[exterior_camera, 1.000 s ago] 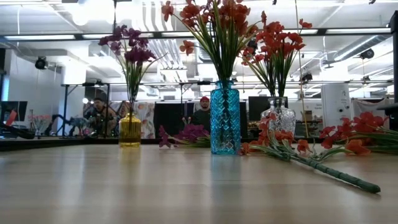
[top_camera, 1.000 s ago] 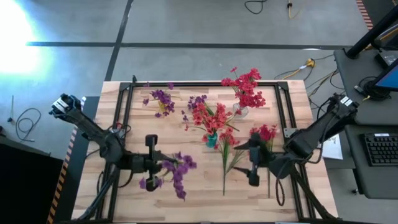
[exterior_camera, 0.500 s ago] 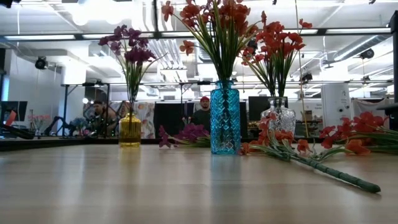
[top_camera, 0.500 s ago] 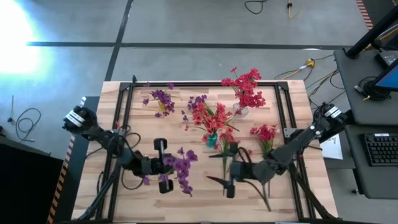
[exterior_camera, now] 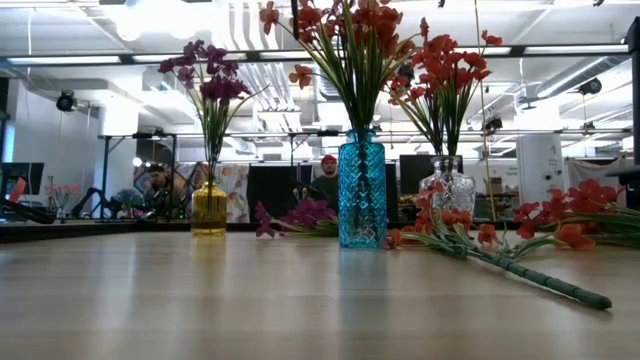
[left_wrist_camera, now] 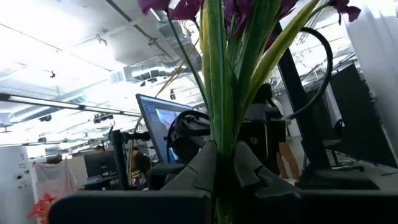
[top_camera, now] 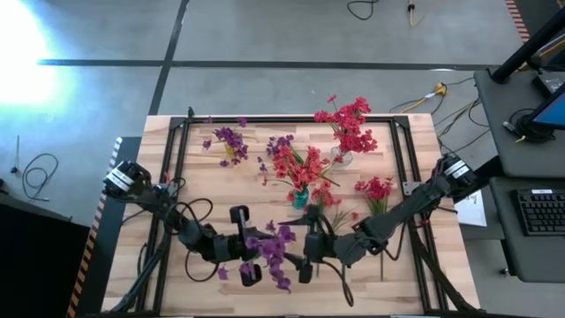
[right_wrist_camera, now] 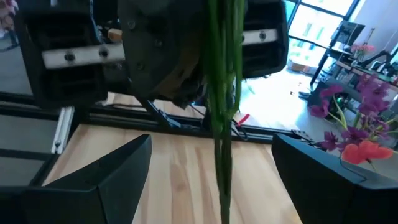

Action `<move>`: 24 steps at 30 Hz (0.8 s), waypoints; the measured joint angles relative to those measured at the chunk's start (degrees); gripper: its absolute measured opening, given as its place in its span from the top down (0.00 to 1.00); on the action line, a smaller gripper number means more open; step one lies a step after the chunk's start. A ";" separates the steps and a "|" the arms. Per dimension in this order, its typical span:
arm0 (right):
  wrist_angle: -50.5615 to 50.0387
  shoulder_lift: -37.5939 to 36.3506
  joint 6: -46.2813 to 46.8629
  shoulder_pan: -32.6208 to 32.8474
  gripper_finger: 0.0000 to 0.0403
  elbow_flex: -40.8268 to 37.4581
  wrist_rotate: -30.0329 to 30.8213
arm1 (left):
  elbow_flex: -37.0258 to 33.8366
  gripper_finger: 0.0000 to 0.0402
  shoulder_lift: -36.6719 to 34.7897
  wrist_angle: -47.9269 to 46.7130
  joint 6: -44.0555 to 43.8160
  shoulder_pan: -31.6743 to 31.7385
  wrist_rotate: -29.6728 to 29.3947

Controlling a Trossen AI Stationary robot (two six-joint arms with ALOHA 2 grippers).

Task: Sort flowers into vase by color
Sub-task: Put the bottom violet flowers into the yellow vase

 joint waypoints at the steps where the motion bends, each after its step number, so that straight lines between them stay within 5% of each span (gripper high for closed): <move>1: 0.20 0.00 0.15 -0.09 0.20 0.04 0.00 | -0.03 1.00 0.00 -0.02 -0.05 0.00 -0.01; 5: -0.03 -0.11 0.72 -0.24 0.30 0.04 0.00 | -0.07 1.00 0.00 -0.03 -0.17 0.00 0.00; 18: -0.30 -0.11 1.41 -2.10 0.93 0.04 -2.83 | -0.09 1.00 -0.01 -0.20 -1.26 0.04 -0.50; 24: -1.32 -0.11 1.41 -2.23 0.96 0.01 -2.24 | 0.07 0.94 -0.23 -0.22 -2.61 -0.56 -8.40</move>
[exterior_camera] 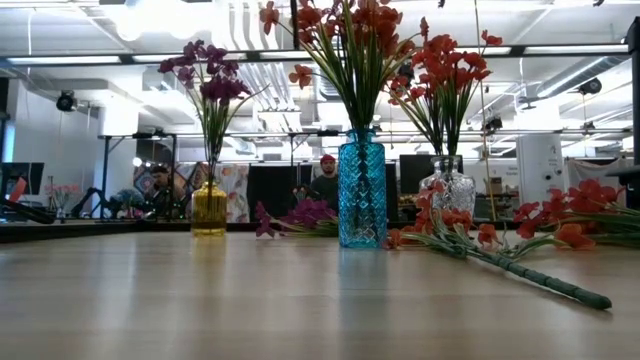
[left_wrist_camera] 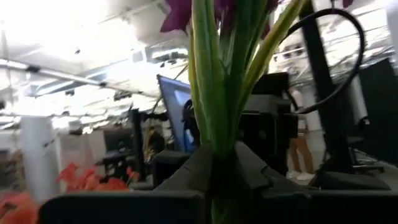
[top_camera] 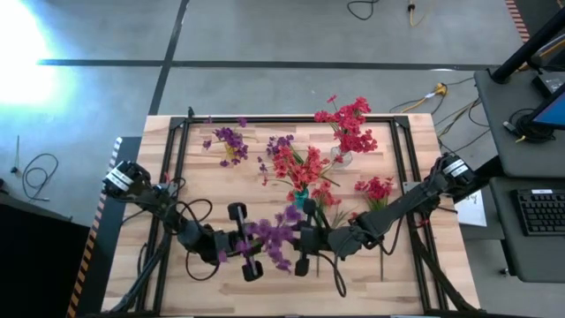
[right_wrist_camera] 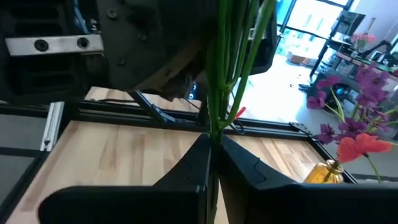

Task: Sort flowers into vase by color
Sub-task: Put the bottom violet flowers into the yellow vase

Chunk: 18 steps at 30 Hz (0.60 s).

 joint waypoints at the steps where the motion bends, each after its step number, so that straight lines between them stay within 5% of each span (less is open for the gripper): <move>1: 0.04 0.00 0.02 0.00 0.96 0.00 0.00 | -0.03 0.91 -0.07 -0.40 -0.18 -0.16 -0.66; 11: 0.08 -0.02 -1.32 0.13 0.96 1.12 -0.01 | 1.12 0.54 -0.12 -6.26 -0.59 -0.86 -6.88; 18: -2.37 -0.02 -1.43 0.11 0.96 1.16 4.58 | 3.78 0.42 -0.19 -9.15 1.45 -0.73 -7.36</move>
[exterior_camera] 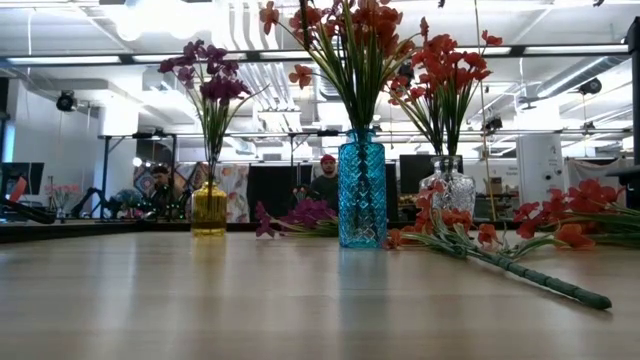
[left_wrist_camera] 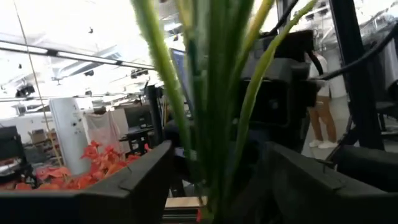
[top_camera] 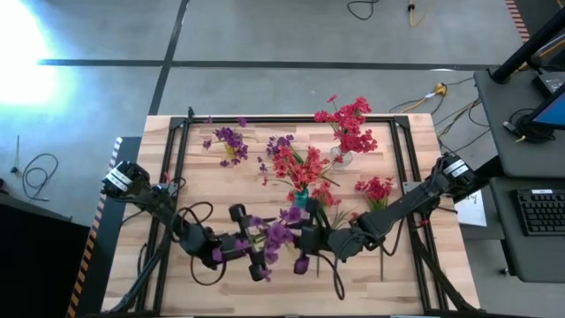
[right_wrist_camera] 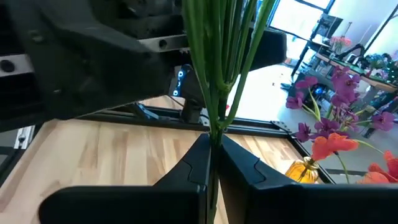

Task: Sort flowers into vase by color
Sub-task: Put the bottom violet flowers into the yellow vase

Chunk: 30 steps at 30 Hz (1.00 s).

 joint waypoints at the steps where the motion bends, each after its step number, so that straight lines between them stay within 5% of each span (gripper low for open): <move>1: -0.14 0.00 0.19 0.00 0.96 0.02 0.19 | 0.33 0.42 0.00 -0.44 0.46 0.03 0.01; 7: -0.45 0.00 0.31 0.00 0.96 0.09 0.19 | 1.21 0.52 -0.02 -0.63 1.18 0.18 -1.56; 19: -0.46 0.00 0.32 0.00 0.95 0.09 0.22 | 1.20 0.94 -0.02 -0.65 1.20 0.44 -2.31; 30: -0.44 0.00 1.45 0.04 0.66 0.09 -0.27 | 1.12 1.00 -0.23 -0.47 2.30 0.42 -2.75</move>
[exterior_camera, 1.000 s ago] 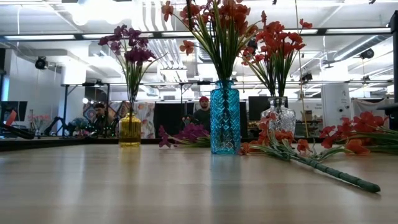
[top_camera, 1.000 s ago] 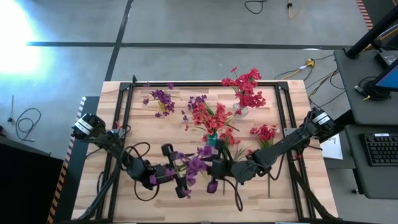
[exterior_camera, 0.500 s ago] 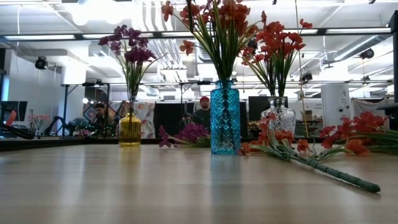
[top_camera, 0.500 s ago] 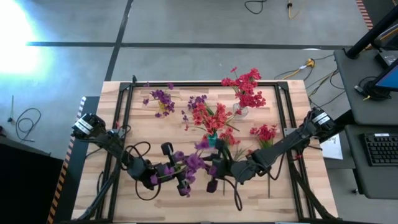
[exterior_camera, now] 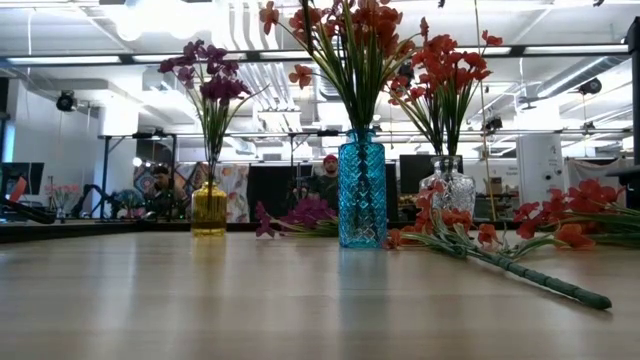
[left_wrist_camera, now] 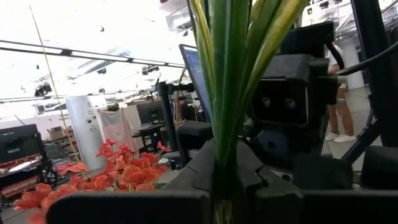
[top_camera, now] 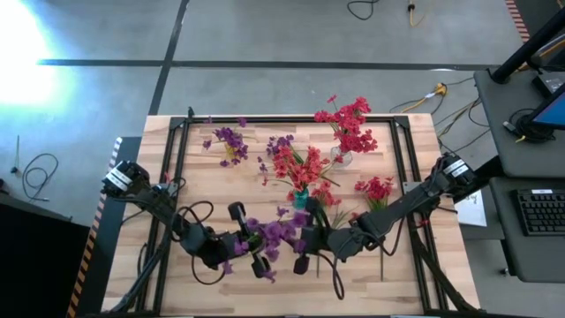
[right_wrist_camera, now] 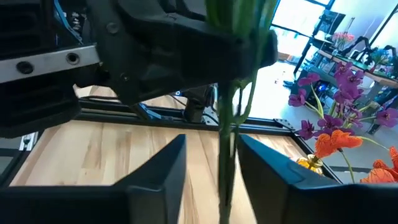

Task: Sort flowers into vase by color
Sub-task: Put the bottom violet flowers into the yellow vase

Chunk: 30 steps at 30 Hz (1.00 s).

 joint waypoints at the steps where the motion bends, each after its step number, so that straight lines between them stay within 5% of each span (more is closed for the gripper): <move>1: -0.04 -0.09 0.00 0.00 0.63 0.00 0.00 | -0.04 1.00 -0.24 0.12 0.10 -0.03 -0.61; 13: -7.54 -4.08 4.93 0.31 0.46 0.02 -0.03 | -6.74 1.00 -9.11 1.81 0.23 -0.52 -4.07; 30: -25.20 -14.89 9.85 0.37 0.38 0.02 -0.33 | -21.29 1.00 -38.25 1.13 7.87 0.27 -8.75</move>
